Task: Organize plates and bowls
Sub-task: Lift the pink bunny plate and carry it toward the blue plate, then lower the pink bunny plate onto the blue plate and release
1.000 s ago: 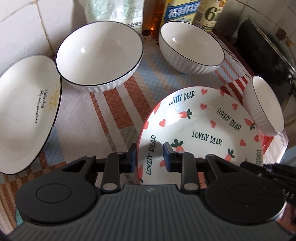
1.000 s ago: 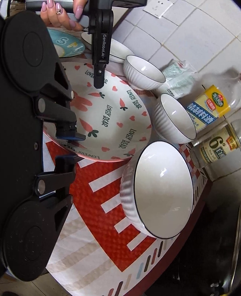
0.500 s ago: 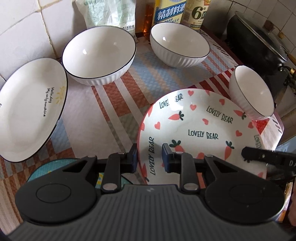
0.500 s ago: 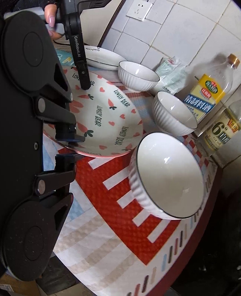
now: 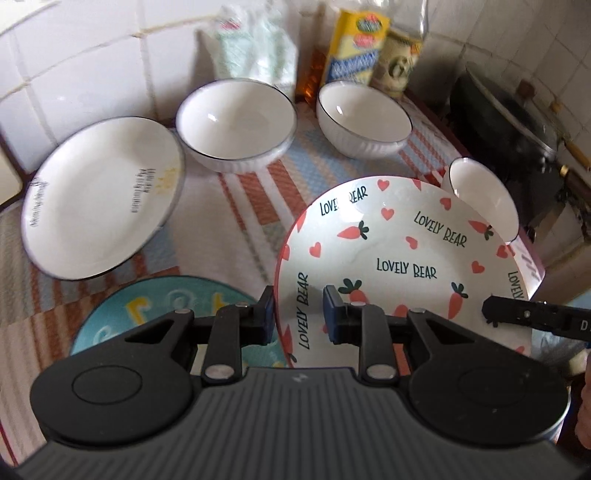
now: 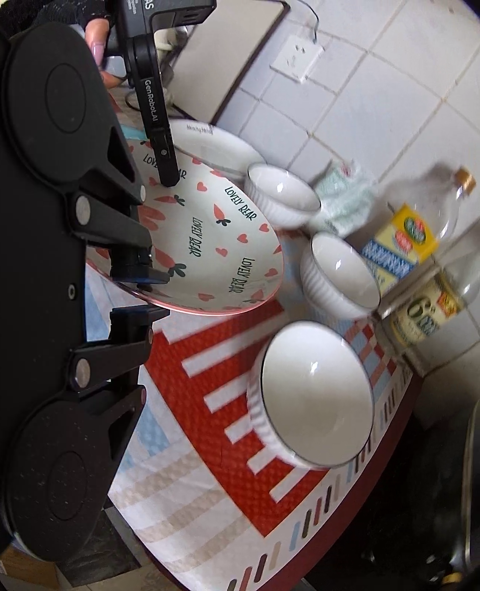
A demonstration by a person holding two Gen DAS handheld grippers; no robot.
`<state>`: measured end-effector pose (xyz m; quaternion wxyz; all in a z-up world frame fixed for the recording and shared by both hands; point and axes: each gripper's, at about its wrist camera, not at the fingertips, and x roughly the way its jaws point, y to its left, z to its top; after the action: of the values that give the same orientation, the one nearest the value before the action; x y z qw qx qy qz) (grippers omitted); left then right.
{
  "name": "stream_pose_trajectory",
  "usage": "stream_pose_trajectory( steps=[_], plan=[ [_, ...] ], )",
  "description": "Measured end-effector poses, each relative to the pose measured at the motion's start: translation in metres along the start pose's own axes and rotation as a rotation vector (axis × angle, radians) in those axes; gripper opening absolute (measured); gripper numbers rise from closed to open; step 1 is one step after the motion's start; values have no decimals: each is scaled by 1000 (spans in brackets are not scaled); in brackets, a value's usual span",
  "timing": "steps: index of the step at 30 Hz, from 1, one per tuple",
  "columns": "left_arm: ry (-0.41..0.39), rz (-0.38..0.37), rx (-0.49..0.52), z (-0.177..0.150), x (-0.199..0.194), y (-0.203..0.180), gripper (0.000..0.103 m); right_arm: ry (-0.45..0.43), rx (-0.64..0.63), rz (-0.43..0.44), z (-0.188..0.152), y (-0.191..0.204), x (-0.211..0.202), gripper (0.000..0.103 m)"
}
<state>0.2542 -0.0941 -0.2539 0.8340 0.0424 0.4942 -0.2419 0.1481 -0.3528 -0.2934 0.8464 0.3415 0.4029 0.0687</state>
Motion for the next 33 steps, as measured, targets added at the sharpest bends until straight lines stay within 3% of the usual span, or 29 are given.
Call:
stream_pose_trajectory(
  steps=[8,14,21,25,33],
  plan=[
    [-75,12,-70,-23,-61,31,24,4,-36,105,-1,43,-18,16],
    [-91,46,-181,-56,-84,65,24,67,-100,167,-5,75,1,16],
    [-60,87,-309,-94,-80,101,24,174,-149,175,-24,97,39,16],
    [-77,68,-410,-113,-77,122,24,219,-150,173,-32,102,55,16],
    [-58,102,-404,-124,-59,133,24,265,-162,134,-39,106,84,16]
  ],
)
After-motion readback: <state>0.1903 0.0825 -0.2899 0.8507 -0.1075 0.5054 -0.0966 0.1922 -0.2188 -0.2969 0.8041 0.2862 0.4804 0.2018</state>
